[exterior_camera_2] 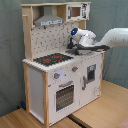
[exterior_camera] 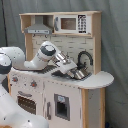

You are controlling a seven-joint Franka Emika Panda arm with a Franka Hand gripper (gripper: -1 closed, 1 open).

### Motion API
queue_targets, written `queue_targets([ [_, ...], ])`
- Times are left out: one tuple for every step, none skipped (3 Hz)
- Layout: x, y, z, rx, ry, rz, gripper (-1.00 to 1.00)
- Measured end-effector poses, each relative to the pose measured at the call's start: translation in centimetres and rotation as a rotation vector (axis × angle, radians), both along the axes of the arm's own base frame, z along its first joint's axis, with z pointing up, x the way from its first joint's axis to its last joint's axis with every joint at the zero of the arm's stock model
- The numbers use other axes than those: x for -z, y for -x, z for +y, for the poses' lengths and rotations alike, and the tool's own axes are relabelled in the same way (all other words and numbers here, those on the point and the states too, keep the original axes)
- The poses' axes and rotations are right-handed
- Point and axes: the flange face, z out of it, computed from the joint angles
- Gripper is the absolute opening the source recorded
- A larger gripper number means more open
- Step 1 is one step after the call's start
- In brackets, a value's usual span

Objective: Play with the kitchen

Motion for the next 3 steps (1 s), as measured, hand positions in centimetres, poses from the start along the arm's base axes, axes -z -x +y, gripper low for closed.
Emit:
queue_targets([
  [0.3,0.1,-0.3,0.006,0.000,0.006,1.00],
  [0.3,0.1,-0.3,0.007,0.000,0.006,-1.00],
  [-4.5,0.5,1.6,-0.015,-0.016,-0.095,-1.00],
])
